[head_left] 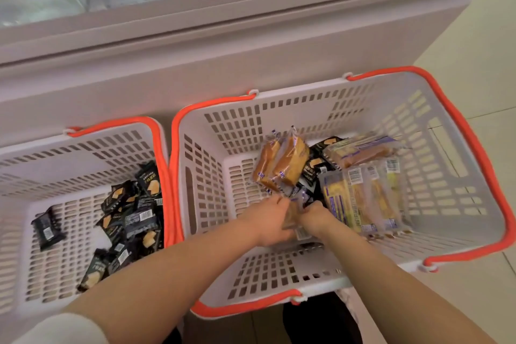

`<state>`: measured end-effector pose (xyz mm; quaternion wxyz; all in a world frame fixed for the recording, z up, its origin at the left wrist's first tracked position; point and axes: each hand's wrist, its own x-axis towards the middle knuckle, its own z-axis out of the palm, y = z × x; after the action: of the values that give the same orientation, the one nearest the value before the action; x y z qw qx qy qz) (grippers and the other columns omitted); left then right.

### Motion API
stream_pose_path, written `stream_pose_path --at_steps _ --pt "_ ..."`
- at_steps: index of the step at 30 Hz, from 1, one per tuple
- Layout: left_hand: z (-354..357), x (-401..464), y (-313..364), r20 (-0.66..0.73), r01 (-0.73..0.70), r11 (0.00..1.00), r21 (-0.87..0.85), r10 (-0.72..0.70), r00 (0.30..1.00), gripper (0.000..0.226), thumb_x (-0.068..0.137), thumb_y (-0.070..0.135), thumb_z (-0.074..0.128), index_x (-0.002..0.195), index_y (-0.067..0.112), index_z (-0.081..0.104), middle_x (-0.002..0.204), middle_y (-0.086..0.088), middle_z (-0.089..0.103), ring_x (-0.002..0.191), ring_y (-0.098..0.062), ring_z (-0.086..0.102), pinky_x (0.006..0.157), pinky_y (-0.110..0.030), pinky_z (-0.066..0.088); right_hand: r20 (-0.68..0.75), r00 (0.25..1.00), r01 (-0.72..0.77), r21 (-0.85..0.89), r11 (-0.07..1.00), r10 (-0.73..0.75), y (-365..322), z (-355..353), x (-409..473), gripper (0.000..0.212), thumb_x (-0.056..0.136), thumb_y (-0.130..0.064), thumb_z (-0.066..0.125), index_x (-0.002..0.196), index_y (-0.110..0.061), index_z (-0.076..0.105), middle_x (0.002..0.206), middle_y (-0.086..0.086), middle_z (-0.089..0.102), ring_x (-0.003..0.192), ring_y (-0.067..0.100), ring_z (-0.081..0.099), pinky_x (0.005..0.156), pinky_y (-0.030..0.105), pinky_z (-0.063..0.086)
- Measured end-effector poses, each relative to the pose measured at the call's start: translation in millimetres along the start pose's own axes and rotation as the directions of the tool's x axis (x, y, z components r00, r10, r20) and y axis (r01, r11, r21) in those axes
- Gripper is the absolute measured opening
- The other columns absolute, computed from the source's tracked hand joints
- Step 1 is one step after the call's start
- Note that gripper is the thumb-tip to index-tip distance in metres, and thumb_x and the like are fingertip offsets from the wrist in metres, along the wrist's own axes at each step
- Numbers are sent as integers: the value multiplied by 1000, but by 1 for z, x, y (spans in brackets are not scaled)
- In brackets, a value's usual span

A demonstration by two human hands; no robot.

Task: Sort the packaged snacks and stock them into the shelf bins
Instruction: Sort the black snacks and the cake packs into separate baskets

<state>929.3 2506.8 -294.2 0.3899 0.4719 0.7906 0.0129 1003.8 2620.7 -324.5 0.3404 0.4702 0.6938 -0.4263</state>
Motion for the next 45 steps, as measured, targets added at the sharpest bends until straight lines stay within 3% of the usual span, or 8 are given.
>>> stream_pose_path --at_steps 8,14,19,22,30,35,40,45 --pt "3 3 -21 -72 180 920 -349 -218 973 70 80 42 64 136 19 31 124 -3 49 102 -20 57 82 -32 51 268 900 151 550 822 -344 -13 -7 -28 21 89 -3 50 96 -21 61 92 -2 70 87 13 66 73 23 54" --pt "-5 2 -40 -166 339 929 145 -315 934 50 92 8 42 138 12 26 109 -10 57 92 -29 61 63 -37 48 -523 785 249 -226 942 -333 8 -53 -20 36 88 -11 51 123 -11 53 133 9 49 124 24 43 102 41 38" --pt "-8 4 -39 -283 232 848 477 -102 954 71 80 12 58 140 2 22 137 -18 36 125 -32 38 100 -41 37 -581 804 45 -156 987 -129 28 -63 -13 72 83 -5 58 144 -5 21 145 20 30 129 37 37 102 45 36" --pt "-6 11 -33 -330 84 871 484 93 939 77 78 9 59 144 5 18 146 -16 28 134 -31 27 111 -44 26 -519 853 -2 85 996 46 31 -58 -7 69 85 -12 60 141 -3 21 129 22 49 111 36 53 90 47 49" --pt "-3 26 -6 -288 -215 952 220 274 918 73 89 32 56 148 16 16 155 -4 14 142 -21 12 114 -33 9 -85 936 255 -503 826 -341 8 -34 -13 37 86 -22 57 120 -15 43 116 14 55 102 33 56 82 39 47" --pt "-16 25 -10 -54 -248 969 -11 247 968 67 81 37 65 138 20 33 116 4 56 104 -13 55 91 -30 49 130 780 626 -165 762 -612 2 -21 -27 24 82 -3 62 103 -10 53 106 8 64 99 25 61 88 40 49" --pt "-10 18 -33 -13 124 986 110 -123 992 29 95 30 49 117 13 47 94 3 60 83 -15 63 64 -27 55 -222 829 510 -77 857 -513 11 -51 -18 30 84 -19 66 111 -24 52 117 -10 56 107 7 52 94 24 41" --pt "-1 22 -47 -92 437 891 123 -428 899 39 95 8 38 132 6 31 109 -10 62 94 -27 64 64 -35 49 -579 809 -46 -236 971 -102 41 -95 8 56 86 -22 60 132 -1 36 137 20 40 126 35 38 103 43 34"
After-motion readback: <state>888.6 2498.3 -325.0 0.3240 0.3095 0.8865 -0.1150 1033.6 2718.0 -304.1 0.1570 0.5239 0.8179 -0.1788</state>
